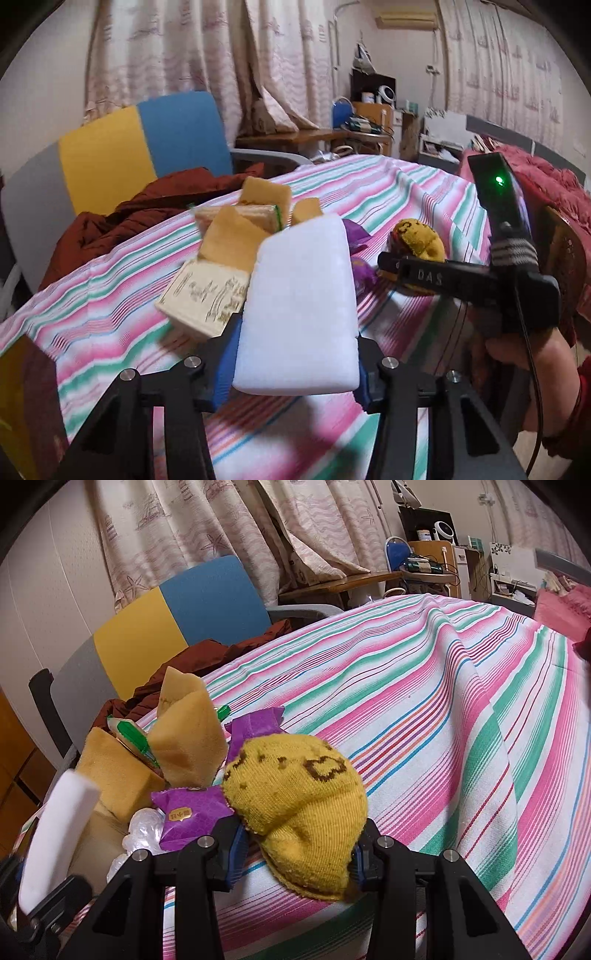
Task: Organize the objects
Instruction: 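Grasp the white foam block with the left tool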
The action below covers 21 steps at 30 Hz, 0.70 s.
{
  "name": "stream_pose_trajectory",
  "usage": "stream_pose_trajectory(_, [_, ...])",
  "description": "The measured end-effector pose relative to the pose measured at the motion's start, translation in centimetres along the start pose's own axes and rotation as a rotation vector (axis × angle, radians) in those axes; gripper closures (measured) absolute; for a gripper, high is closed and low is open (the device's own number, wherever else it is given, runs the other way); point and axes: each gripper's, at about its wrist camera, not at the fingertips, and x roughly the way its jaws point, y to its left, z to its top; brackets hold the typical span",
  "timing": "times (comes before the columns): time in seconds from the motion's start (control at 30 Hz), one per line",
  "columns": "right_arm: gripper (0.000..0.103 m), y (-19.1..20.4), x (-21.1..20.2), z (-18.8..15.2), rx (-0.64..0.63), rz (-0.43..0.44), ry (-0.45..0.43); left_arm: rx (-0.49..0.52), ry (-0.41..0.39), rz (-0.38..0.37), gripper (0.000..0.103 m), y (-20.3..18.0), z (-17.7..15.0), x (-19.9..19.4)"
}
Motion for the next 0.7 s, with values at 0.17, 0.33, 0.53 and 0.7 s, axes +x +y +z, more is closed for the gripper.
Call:
stream_pose_trajectory(0.17, [0.058,0.0,0.0,0.0,-0.001,-0.001,0.0,-0.053,-0.006,0.044,0.053,0.8,-2.7,-1.7])
stream_pose_trajectory(0.33, [0.058,0.0,0.0,0.0,-0.002,-0.002,0.0,-0.057,0.02,0.068,0.053,0.7,-5.0,-2.9])
stream_pose_trajectory(0.53, [0.058,0.0,-0.1,0.0,-0.004,-0.007,-0.001,-0.058,0.066,0.059,0.052,0.9,-6.5,-2.8])
stream_pose_trajectory(0.7, [0.058,0.1,-0.1,0.0,-0.007,-0.013,-0.001,-0.038,0.112,0.001,0.047,0.5,-6.1,-2.0])
